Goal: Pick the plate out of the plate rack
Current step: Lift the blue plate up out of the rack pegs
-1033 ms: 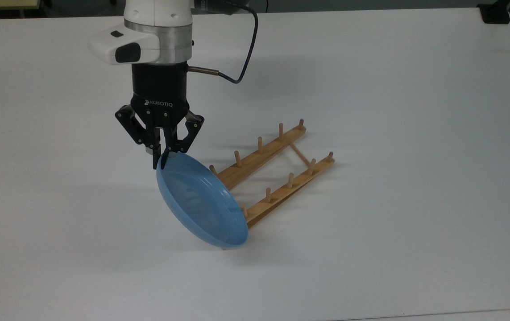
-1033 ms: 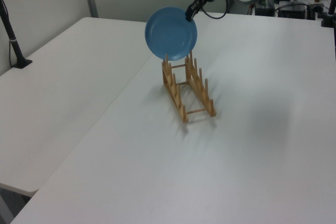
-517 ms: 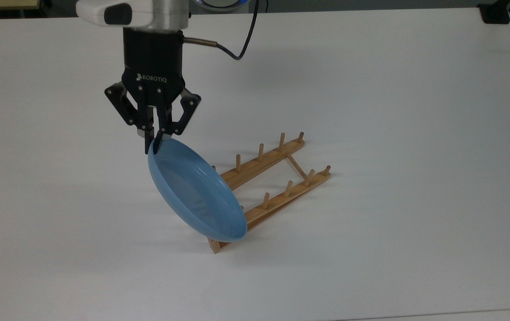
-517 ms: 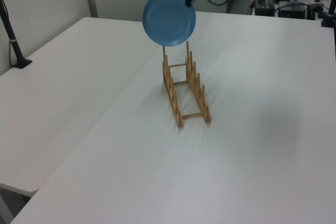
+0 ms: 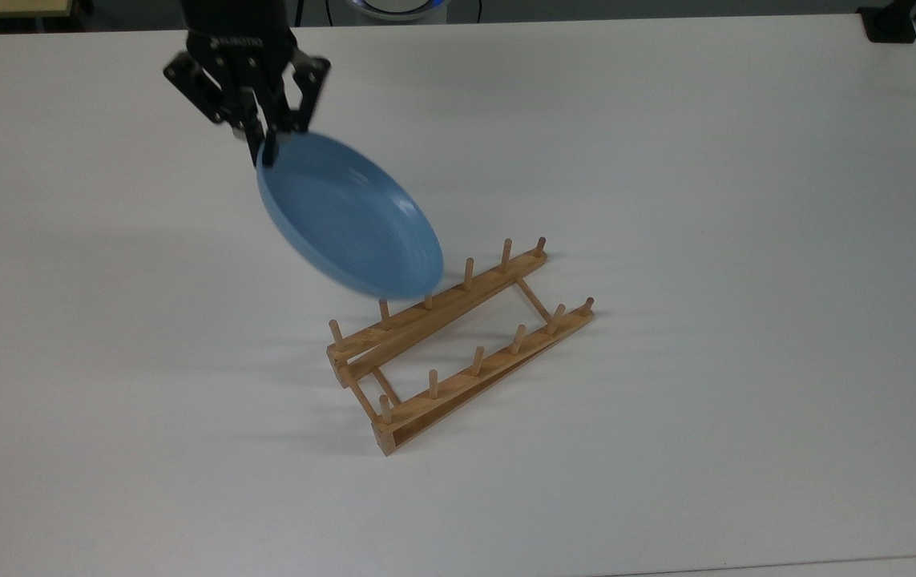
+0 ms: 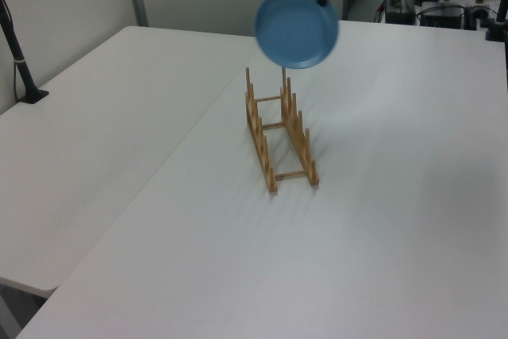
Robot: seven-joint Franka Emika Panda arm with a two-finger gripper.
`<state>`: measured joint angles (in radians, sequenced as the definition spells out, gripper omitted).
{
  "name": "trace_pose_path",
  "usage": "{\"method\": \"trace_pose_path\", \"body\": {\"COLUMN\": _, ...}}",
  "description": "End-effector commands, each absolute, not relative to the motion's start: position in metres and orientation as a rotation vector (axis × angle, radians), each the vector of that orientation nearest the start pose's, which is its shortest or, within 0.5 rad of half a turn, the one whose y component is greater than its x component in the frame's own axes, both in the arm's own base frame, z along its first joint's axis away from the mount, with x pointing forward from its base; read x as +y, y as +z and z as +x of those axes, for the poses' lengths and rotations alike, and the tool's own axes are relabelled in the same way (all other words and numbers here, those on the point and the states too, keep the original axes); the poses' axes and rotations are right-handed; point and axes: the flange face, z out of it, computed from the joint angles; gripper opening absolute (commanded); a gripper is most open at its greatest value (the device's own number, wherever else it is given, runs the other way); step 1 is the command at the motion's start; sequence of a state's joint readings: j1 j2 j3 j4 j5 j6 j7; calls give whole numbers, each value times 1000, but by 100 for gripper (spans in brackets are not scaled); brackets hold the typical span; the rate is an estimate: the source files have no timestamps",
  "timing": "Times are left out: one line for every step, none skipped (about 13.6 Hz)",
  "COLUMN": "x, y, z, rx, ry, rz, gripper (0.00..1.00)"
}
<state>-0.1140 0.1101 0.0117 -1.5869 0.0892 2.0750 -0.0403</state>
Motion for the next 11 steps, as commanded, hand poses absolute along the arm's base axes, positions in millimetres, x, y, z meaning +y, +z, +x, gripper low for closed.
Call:
{"method": "trace_pose_path", "body": {"x": -92, "y": 596, "z": 592, "rx": -87, "ry": -323, "rz": -3031, "gripper": 6}}
{"method": "trace_pose_path", "body": {"x": -101, "y": 589, "z": 586, "rx": -171, "ry": -250, "rz": -3029, "gripper": 6}}
{"method": "trace_pose_path", "body": {"x": -113, "y": 581, "z": 580, "rx": -252, "ry": -174, "rz": -3020, "gripper": 6}}
{"method": "trace_pose_path", "body": {"x": -125, "y": 569, "z": 572, "rx": -326, "ry": -102, "rz": -3003, "gripper": 6}}
{"method": "trace_pose_path", "body": {"x": -134, "y": 555, "z": 566, "rx": -381, "ry": -44, "rz": -2983, "gripper": 6}}
{"method": "trace_pose_path", "body": {"x": -139, "y": 539, "z": 562, "rx": -409, "ry": -7, "rz": -2971, "gripper": 6}}
{"method": "trace_pose_path", "body": {"x": -142, "y": 522, "z": 560, "rx": -431, "ry": 32, "rz": -2965, "gripper": 6}}
{"method": "trace_pose_path", "body": {"x": -147, "y": 509, "z": 558, "rx": -447, "ry": 61, "rz": -2963, "gripper": 6}}
{"method": "trace_pose_path", "body": {"x": -154, "y": 493, "z": 556, "rx": -458, "ry": 81, "rz": -2967, "gripper": 6}}
{"method": "trace_pose_path", "body": {"x": -159, "y": 479, "z": 555, "rx": -468, "ry": 74, "rz": -2985, "gripper": 6}}
{"method": "trace_pose_path", "body": {"x": -162, "y": 465, "z": 556, "rx": -471, "ry": 51, "rz": -3012, "gripper": 7}}
